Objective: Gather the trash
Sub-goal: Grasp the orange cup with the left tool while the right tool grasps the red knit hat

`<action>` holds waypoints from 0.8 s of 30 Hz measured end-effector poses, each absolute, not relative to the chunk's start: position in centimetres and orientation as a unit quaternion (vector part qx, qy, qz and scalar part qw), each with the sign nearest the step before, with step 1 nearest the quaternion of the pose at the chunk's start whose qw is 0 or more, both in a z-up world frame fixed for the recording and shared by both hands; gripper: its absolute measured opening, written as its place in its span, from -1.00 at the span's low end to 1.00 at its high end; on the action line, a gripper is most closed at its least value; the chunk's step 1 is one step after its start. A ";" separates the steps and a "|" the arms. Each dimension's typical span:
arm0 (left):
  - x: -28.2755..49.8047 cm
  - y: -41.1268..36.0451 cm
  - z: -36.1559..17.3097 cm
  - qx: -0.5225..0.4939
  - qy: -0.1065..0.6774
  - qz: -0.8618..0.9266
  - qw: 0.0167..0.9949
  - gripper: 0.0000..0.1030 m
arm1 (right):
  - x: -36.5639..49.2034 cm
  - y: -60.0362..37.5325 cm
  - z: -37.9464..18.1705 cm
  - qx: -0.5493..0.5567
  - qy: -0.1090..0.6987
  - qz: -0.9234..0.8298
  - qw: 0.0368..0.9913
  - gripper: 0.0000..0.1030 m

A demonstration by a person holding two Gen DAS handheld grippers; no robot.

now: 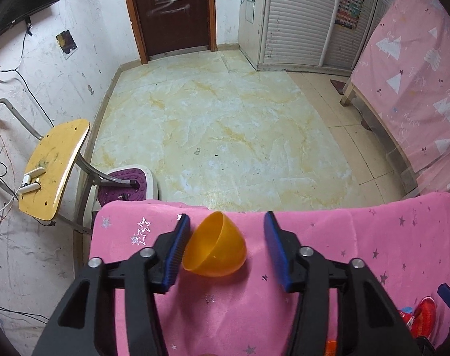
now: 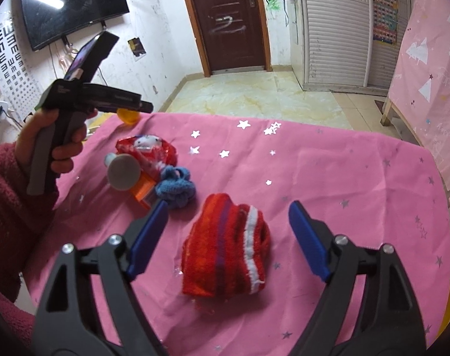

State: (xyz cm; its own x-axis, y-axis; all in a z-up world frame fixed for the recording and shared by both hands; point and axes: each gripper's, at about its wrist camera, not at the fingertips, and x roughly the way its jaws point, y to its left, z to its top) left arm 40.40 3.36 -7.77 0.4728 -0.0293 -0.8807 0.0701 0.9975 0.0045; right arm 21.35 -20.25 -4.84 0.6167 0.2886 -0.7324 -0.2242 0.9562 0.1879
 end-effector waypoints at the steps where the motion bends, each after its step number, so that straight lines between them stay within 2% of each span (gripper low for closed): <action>1: 40.4 3.3 -7.9 0.021 0.515 -0.029 0.857 -0.42 | 21.3 -20.2 -4.8 0.039 0.415 0.143 0.898 0.56; 3: 40.2 3.5 -7.9 0.020 0.517 -0.029 0.855 -0.48 | 21.4 -19.9 -4.9 0.037 0.416 0.143 0.897 0.56; 14: 37.7 4.6 -6.6 -0.001 0.510 -0.032 0.859 -0.49 | 21.4 -19.0 -5.6 0.020 0.428 0.132 0.894 0.55; 17: 36.5 4.5 -5.8 0.000 0.503 -0.033 0.864 -0.49 | 21.2 -18.8 -5.7 0.019 0.431 0.129 0.893 0.45; 24: 34.2 4.0 -4.1 0.004 0.490 -0.035 0.871 -0.49 | 21.1 -19.0 -6.3 0.022 0.445 0.120 0.887 0.07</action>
